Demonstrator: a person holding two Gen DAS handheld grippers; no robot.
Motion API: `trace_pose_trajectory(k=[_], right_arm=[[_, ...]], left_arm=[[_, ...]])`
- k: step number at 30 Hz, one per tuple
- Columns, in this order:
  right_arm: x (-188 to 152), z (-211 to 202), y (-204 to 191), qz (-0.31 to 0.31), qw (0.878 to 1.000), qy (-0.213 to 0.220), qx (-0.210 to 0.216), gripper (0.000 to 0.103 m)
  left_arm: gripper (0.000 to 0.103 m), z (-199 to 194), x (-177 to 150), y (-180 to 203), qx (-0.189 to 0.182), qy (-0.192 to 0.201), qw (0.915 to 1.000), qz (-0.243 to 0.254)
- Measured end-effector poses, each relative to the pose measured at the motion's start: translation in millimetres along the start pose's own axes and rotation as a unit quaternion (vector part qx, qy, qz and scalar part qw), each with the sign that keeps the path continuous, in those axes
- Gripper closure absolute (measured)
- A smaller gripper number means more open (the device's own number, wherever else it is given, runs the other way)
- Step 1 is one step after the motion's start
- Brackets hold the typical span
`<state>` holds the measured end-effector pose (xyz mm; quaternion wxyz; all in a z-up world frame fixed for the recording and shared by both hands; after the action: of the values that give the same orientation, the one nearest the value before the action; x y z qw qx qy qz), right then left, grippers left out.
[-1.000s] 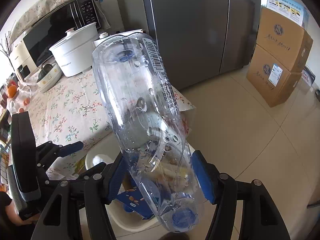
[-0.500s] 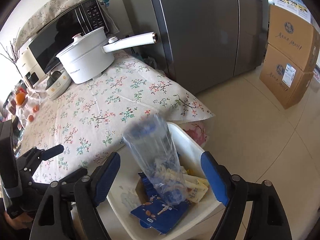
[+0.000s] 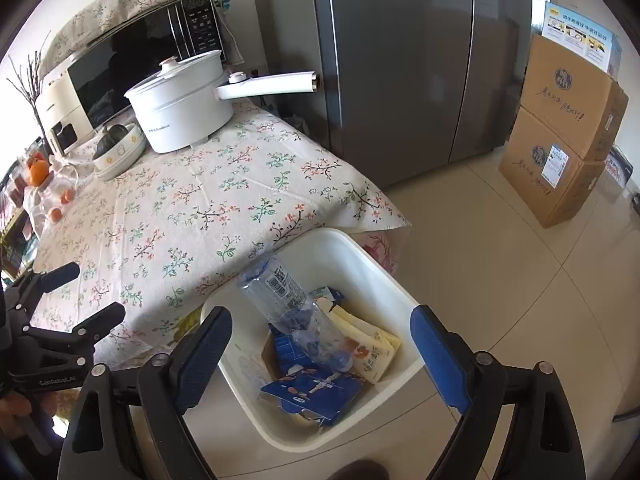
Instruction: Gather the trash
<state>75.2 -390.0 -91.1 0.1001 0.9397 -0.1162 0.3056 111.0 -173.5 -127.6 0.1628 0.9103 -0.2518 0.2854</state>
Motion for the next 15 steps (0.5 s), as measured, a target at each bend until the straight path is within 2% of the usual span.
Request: trace_pose_trajectory(k=[2,7,15], right_arm=[[-2.1,-10.7,-1.6,0.011,1.0,0.007,0.006,0.0],[-11.1,-37.8,-13.3,0.0,1.0,0.025,0.004,0.0],[-43.1,-70.8,-38.1,-0.016,0.999,0.047,-0.014,0.0]], left_arm=[[0.001,-8.6,-6.1,-2.3,0.007,0.001,1.0,-0.001],[0.001,-31.4,-24.8,-10.9,0.025,-0.004,0.9995,-0.021],[0.001,-72.4,-62.3,-27.2,0.061,0.026,0.9947,-0.078]])
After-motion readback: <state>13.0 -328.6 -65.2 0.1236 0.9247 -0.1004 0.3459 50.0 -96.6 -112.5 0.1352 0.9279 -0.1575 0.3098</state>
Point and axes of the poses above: each gripper's, at about its wrist camera, not at the fingertips, and z roughly the way its jaws point, y to its right, x to its top, the point moved 6 cm from there along z, roughly the way its jaws point, and after that the axes turned 15 degrees about -x, right-handed, at the moved point
